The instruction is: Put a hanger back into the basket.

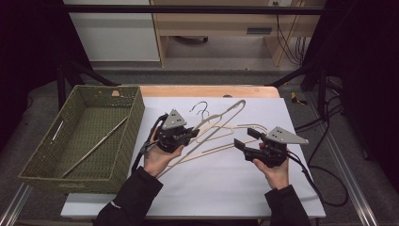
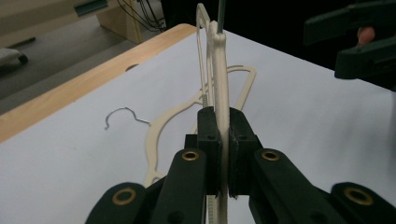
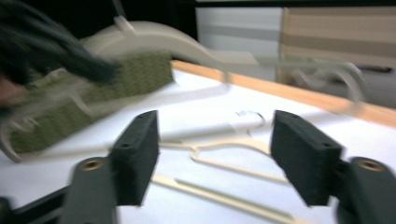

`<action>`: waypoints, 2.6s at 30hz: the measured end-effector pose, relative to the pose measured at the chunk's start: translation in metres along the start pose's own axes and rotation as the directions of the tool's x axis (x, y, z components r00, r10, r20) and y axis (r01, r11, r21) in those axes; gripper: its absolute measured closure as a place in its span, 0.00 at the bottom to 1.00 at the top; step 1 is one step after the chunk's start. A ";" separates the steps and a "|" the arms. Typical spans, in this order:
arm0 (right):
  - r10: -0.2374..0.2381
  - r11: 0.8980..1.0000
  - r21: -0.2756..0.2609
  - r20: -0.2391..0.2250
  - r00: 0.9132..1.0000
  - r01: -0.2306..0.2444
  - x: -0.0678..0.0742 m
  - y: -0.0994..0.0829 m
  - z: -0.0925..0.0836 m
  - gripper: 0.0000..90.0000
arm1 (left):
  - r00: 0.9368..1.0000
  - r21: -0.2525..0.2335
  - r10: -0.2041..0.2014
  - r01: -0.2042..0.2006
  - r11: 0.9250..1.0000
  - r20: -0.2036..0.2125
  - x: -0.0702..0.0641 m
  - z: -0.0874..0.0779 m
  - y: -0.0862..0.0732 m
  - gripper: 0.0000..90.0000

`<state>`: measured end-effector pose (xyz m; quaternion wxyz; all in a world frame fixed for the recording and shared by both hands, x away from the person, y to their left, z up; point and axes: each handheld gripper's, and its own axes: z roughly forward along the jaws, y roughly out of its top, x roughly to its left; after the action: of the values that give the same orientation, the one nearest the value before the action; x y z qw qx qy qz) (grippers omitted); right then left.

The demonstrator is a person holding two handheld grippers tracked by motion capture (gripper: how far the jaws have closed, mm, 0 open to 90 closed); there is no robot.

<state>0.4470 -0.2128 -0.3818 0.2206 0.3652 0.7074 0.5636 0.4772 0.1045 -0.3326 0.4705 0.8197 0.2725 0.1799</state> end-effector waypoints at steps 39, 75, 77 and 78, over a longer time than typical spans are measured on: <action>0.025 0.999 0.035 0.082 0.996 -0.028 -0.020 -0.017 -0.027 0.04 | 0.973 -0.058 0.066 -0.080 0.995 -0.221 0.102 -0.175 0.043 0.95; 0.024 0.998 0.049 0.086 0.996 -0.028 -0.020 -0.017 -0.025 0.03 | 0.939 0.095 0.018 0.015 0.995 -0.343 0.204 -0.213 -0.081 0.96; 0.024 0.998 0.051 0.082 0.996 -0.028 -0.019 -0.017 -0.024 0.03 | 0.942 0.104 0.035 0.000 0.995 -0.333 0.205 -0.214 -0.085 0.95; 0.020 0.998 0.053 0.084 0.996 -0.024 -0.020 -0.018 -0.024 0.03 | 0.943 0.107 0.021 0.015 0.994 -0.332 0.205 -0.215 -0.088 0.96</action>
<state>0.4376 -0.2445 -0.3944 0.2339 0.4021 0.7085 0.5307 0.4953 0.4110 -0.2957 0.3725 0.8023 0.3561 0.3013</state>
